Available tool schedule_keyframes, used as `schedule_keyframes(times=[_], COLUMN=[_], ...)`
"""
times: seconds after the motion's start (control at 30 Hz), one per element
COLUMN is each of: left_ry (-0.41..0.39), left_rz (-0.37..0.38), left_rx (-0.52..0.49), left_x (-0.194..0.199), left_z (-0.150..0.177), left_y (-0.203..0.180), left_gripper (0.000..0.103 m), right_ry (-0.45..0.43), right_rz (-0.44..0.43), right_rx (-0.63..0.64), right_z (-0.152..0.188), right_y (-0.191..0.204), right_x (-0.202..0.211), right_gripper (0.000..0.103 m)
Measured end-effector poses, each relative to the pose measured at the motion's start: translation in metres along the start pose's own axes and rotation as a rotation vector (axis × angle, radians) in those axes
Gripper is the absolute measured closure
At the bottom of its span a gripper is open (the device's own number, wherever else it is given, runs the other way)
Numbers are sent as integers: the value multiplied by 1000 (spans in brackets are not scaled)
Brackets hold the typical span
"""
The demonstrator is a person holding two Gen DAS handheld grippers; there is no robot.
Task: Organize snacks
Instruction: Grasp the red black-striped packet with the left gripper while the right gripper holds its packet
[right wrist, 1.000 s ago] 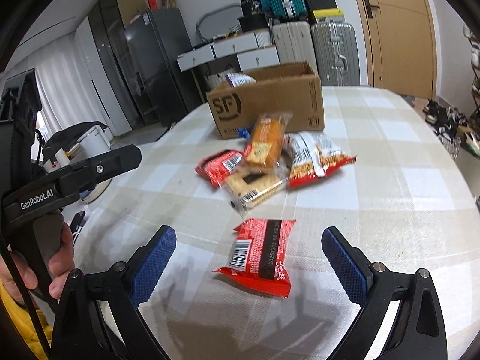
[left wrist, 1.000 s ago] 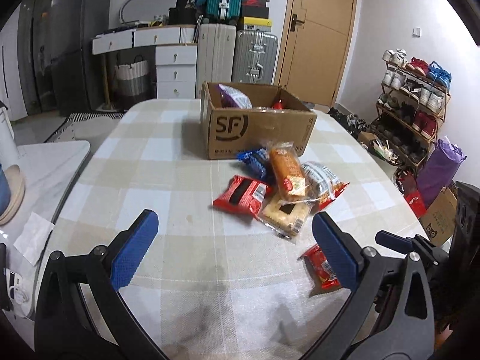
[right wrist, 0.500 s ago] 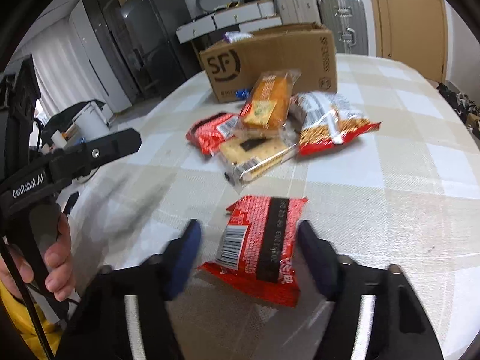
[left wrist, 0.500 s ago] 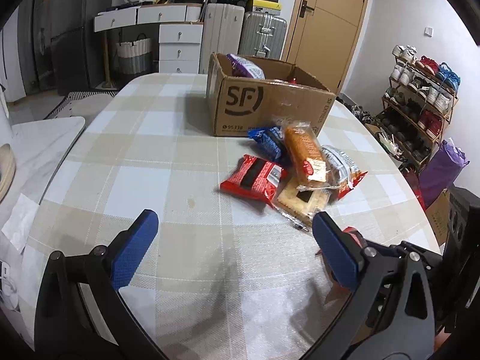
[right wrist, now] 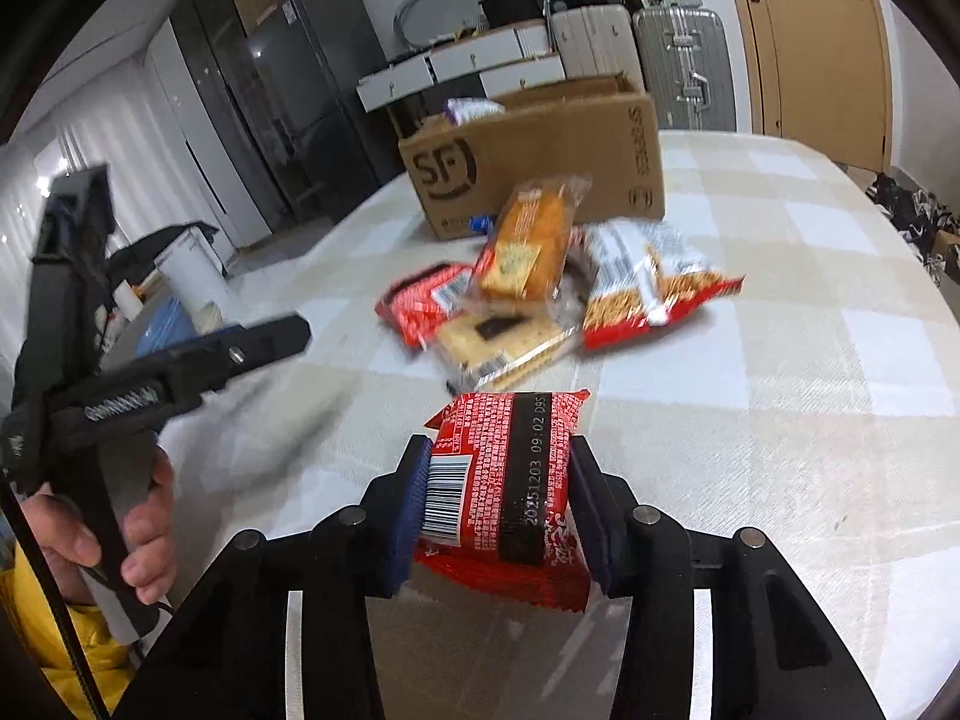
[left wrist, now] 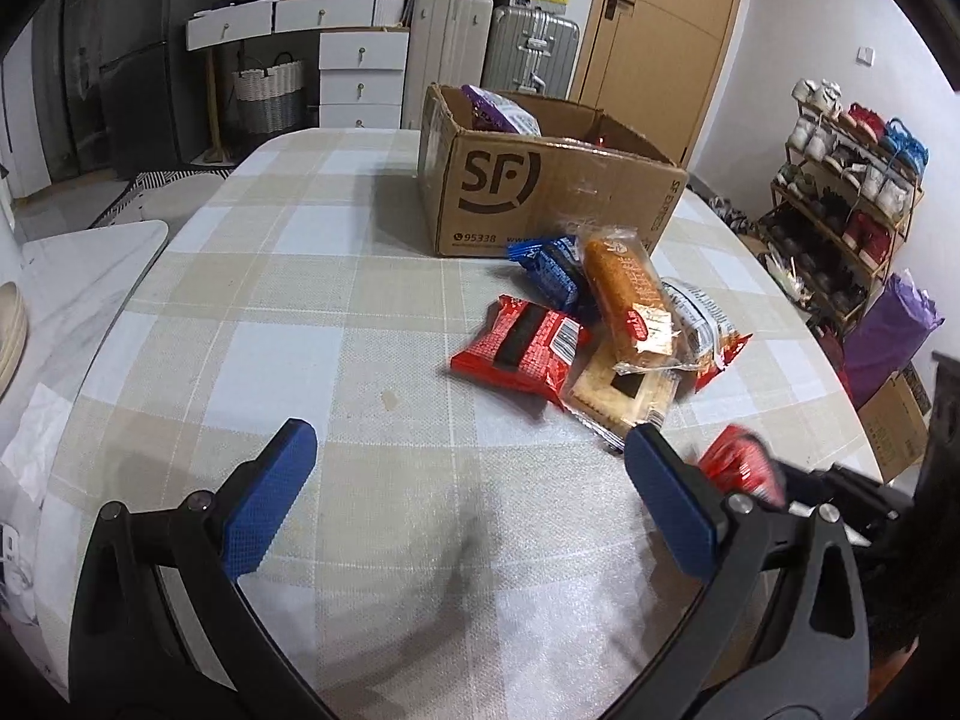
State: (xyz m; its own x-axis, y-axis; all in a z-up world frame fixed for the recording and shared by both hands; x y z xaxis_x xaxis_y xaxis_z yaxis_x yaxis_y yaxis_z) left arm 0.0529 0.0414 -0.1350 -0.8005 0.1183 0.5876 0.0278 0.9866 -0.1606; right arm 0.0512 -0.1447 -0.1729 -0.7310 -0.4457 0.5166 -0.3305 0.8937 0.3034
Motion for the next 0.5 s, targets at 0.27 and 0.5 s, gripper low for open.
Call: schedule_keyframes(times=[0.27, 0.5], left_ry=[24, 109], left_rz=[7, 16], left_rx=[-65, -61], left_x=[-31, -83], left_z=[-21, -28], left_y=[-9, -7], left_gripper=[1, 1], right_ry=[-69, -114], right_rz=[-10, -51], right_rx=[-43, -81], right_z=[-27, -40], right_y=[-26, -42], right_x=[3, -2], right_gripper=[58, 58])
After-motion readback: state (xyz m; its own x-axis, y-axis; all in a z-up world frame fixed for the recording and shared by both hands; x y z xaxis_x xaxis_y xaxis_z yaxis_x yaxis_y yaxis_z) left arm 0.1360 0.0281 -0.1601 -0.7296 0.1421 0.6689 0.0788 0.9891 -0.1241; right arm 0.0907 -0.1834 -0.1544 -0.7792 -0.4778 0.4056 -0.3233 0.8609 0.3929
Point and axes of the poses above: each gripper's, at about its wrist camera, not at the fingertips, and x roughly against the way its jaws point, y to its left, z to its underside, the point moved 2 cm from there along -x, roughly the way its jaws point, and after that the axes turned 10 degrees about -y, right-handed, at the moved point
